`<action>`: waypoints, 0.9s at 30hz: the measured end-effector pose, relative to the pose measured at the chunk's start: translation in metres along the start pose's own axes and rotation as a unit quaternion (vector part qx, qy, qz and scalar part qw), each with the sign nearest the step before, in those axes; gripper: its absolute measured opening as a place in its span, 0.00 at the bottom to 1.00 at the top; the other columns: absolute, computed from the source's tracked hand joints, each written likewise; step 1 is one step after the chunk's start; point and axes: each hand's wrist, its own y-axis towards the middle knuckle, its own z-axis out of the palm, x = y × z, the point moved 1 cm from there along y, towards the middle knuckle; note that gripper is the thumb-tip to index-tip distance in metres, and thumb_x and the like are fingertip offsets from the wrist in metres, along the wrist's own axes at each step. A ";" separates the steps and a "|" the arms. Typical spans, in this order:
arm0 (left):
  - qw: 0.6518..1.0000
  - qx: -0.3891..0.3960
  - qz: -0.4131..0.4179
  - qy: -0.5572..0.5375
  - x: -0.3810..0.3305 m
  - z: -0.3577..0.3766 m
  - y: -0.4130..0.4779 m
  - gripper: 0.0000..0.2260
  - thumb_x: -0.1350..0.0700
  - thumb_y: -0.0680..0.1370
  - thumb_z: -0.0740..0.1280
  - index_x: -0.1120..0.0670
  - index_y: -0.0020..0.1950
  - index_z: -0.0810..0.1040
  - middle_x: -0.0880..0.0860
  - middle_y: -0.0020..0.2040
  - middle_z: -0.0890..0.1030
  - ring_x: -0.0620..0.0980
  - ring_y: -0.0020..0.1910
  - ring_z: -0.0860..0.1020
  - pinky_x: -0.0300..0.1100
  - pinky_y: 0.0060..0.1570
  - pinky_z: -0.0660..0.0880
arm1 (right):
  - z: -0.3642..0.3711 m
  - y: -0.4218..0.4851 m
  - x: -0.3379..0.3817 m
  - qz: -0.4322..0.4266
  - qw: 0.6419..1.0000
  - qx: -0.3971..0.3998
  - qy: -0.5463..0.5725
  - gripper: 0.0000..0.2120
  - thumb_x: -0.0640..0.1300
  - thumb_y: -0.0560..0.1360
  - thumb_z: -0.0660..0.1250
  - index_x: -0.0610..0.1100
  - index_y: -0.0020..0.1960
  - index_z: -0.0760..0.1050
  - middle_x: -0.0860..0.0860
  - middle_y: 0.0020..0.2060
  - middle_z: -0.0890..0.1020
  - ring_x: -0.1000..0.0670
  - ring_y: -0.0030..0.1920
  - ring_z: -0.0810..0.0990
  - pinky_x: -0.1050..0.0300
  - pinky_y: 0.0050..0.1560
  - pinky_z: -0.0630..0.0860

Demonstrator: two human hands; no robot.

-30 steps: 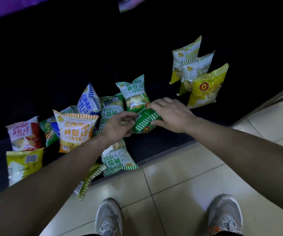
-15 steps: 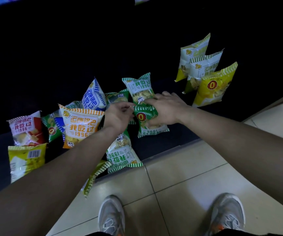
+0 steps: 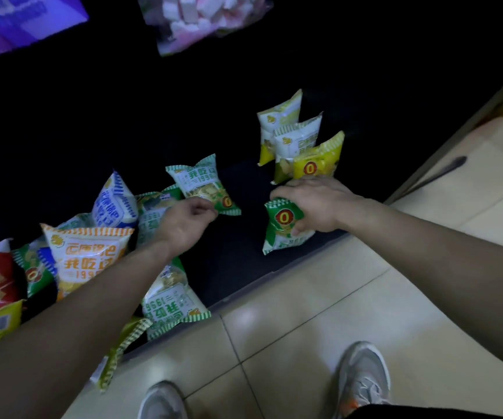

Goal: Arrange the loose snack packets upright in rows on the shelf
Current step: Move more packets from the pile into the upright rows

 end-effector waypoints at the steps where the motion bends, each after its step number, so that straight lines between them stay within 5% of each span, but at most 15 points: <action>1: 1.000 0.010 0.005 0.021 -0.008 0.009 0.004 0.04 0.52 0.77 0.68 0.44 0.49 0.81 0.47 0.49 0.83 0.49 0.48 0.81 0.42 0.46 0.76 | 0.003 -0.006 -0.014 0.011 1.000 0.001 -0.013 0.40 0.60 0.67 0.76 0.58 0.73 0.61 0.52 0.70 0.71 0.46 0.69 0.69 0.49 0.64 0.67; 5: 0.993 0.031 0.051 0.103 -0.042 0.045 0.013 0.08 0.50 0.79 0.68 0.47 0.57 0.79 0.43 0.49 0.79 0.43 0.46 0.77 0.29 0.41 0.67 | 0.014 -0.013 -0.060 0.043 0.998 -0.006 -0.054 0.39 0.56 0.67 0.78 0.57 0.72 0.63 0.54 0.70 0.71 0.46 0.69 0.68 0.47 0.66 0.65; 14: 0.976 0.070 0.084 0.188 -0.066 0.095 0.012 0.15 0.51 0.79 0.68 0.50 0.65 0.78 0.47 0.59 0.79 0.46 0.50 0.77 0.35 0.52 0.68 | 0.046 -0.014 -0.103 0.075 0.993 -0.082 -0.036 0.43 0.47 0.66 0.78 0.55 0.76 0.60 0.50 0.72 0.66 0.43 0.72 0.62 0.45 0.73 0.58; 20: 0.978 0.059 0.075 0.187 -0.067 0.102 0.011 0.16 0.52 0.79 0.68 0.51 0.66 0.77 0.49 0.62 0.79 0.46 0.52 0.76 0.36 0.54 0.69 | 0.060 -0.038 -0.104 0.176 0.959 -0.218 -0.037 0.42 0.58 0.60 0.81 0.44 0.68 0.68 0.43 0.62 0.72 0.39 0.61 0.71 0.43 0.59 0.71; 27: 0.980 0.063 0.068 0.178 -0.065 0.104 0.008 0.16 0.52 0.79 0.68 0.51 0.66 0.76 0.49 0.62 0.78 0.49 0.53 0.78 0.41 0.56 0.74 | 0.082 -0.053 -0.091 0.178 0.957 -0.214 0.079 0.27 0.50 0.75 0.70 0.44 0.70 0.65 0.42 0.66 0.66 0.39 0.60 0.73 0.46 0.44 0.78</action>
